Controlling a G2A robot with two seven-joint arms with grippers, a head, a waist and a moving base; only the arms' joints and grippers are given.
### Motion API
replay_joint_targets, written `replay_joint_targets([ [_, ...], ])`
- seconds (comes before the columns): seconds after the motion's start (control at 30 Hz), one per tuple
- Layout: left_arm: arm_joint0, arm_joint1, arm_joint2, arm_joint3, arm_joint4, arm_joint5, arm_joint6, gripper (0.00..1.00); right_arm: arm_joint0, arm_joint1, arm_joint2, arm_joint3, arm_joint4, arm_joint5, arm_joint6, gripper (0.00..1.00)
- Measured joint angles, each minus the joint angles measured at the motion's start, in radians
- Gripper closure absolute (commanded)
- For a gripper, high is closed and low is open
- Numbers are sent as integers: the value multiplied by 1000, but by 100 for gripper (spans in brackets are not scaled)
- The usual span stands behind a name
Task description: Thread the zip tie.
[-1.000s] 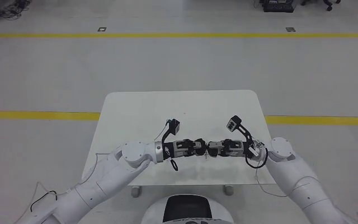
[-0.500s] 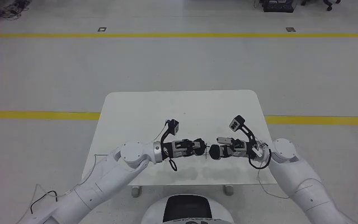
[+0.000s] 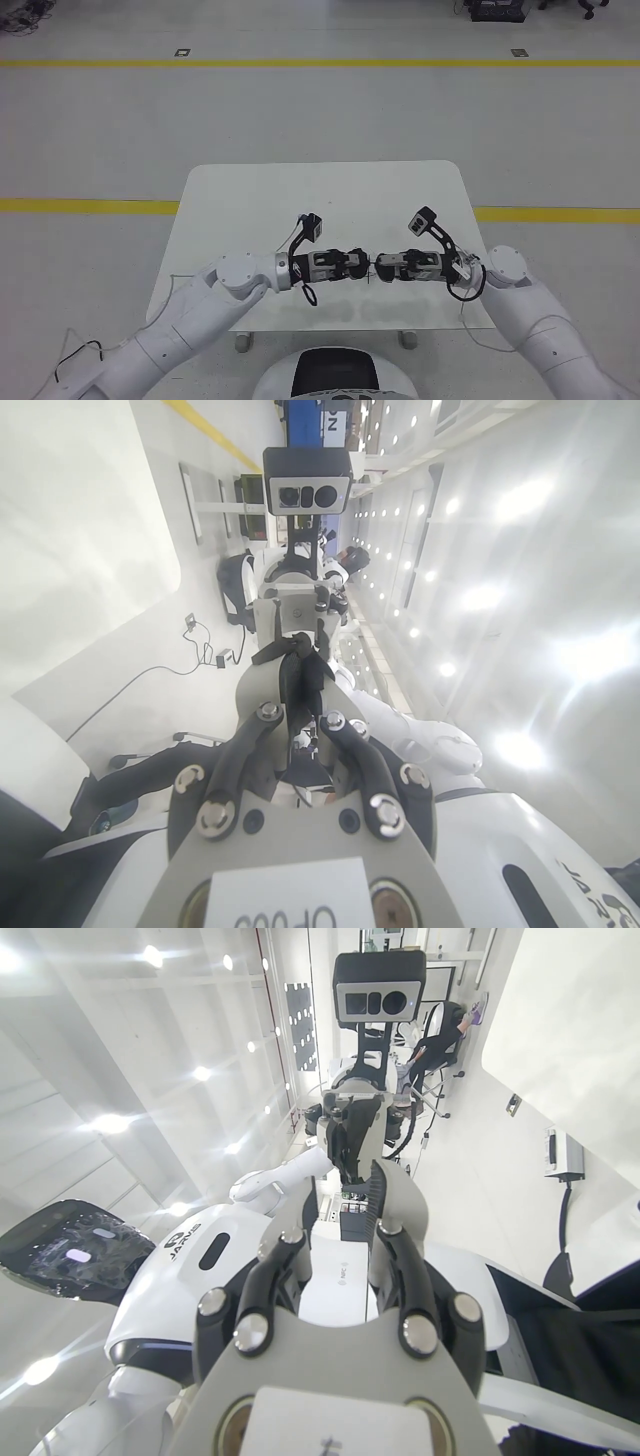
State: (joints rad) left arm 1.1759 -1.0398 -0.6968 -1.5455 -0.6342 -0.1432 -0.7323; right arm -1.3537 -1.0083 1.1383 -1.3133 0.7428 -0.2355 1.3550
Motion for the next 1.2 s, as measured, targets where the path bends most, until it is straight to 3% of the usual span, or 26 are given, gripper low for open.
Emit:
replay_joint_targets([
  [0.27,1,-6,1,2,3,0,-8,100,3,-3,-4,6,0,-2,6,81],
  [0.57,3,-10,-2,2,9,2,-19,100,4,-6,-7,8,-5,0,3,91],
  [0.67,5,-11,-4,1,12,2,-21,100,5,-7,-8,9,-7,3,2,100],
  [0.9,9,-12,-10,-1,18,3,-24,100,3,-8,-6,6,-11,1,0,100],
  [0.97,9,-13,-11,-1,19,5,-24,88,1,-8,-4,5,-12,1,0,100],
  [1.03,10,-13,-12,-1,21,6,-25,82,0,-8,-3,3,-13,1,0,100],
  [1.2,11,-15,-14,-1,25,8,-27,85,-2,-8,-1,-2,-17,2,2,100],
])
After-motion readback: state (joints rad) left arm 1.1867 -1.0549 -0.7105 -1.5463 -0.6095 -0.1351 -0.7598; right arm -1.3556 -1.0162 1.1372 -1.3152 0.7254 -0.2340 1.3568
